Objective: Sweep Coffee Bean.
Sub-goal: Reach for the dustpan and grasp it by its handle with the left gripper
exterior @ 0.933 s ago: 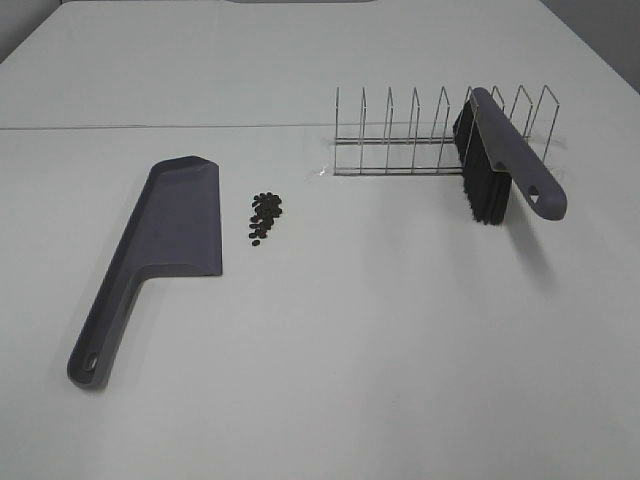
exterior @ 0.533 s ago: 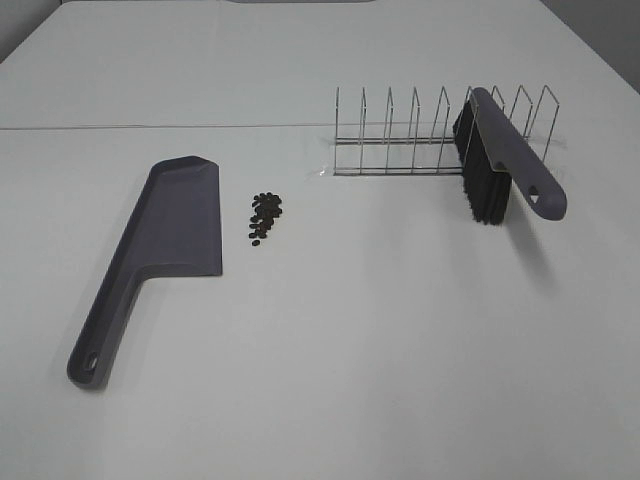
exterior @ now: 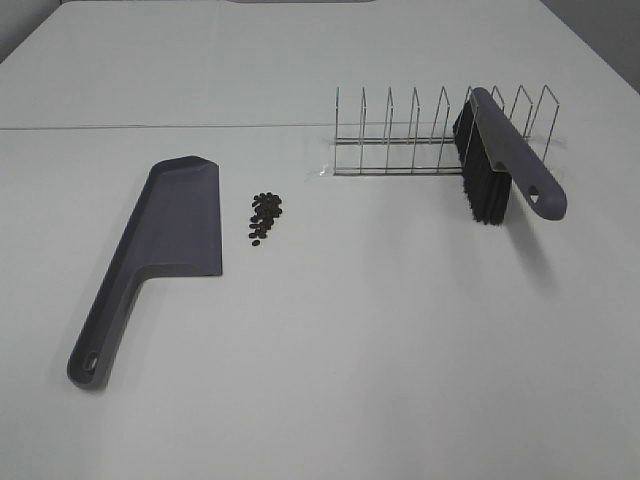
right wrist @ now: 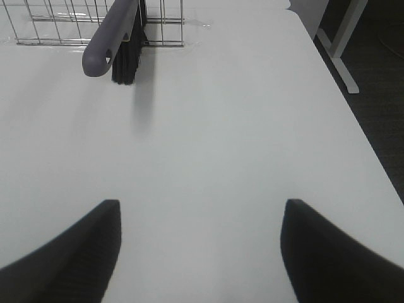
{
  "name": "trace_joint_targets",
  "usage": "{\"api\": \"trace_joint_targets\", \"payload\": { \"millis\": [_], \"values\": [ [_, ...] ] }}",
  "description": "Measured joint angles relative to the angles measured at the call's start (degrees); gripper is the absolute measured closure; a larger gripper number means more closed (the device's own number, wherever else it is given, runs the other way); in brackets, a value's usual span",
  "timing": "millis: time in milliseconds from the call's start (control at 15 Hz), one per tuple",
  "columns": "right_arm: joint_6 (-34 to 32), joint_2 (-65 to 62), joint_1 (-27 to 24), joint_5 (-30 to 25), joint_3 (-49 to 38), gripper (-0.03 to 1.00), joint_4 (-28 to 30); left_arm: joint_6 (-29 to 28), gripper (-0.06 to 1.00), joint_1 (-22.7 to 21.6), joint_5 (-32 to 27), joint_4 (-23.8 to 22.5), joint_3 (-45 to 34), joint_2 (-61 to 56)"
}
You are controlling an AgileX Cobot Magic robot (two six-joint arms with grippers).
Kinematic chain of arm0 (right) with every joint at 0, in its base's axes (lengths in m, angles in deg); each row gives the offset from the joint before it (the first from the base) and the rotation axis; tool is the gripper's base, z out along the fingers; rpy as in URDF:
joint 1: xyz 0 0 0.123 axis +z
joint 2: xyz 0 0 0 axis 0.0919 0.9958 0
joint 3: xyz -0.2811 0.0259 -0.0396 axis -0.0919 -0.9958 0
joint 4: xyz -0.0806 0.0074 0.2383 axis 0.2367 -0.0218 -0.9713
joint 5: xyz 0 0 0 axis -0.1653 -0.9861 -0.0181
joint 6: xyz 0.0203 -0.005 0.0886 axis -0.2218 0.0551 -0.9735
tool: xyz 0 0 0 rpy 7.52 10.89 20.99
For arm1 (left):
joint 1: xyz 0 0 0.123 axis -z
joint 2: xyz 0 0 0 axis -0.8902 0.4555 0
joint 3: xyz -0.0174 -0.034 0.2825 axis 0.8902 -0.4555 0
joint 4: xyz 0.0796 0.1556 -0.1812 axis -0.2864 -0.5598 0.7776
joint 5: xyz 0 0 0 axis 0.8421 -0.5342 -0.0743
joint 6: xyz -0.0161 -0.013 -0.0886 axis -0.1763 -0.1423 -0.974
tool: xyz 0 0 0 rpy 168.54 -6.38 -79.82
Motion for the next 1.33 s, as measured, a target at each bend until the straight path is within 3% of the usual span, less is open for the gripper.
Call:
{"api": "trace_joint_targets", "payload": {
  "millis": [1333],
  "values": [
    [0.00,0.00,0.00,0.00,0.00,0.29,0.00,0.00,0.18,0.00,0.00,0.00,0.00,0.00]
  ]
}}
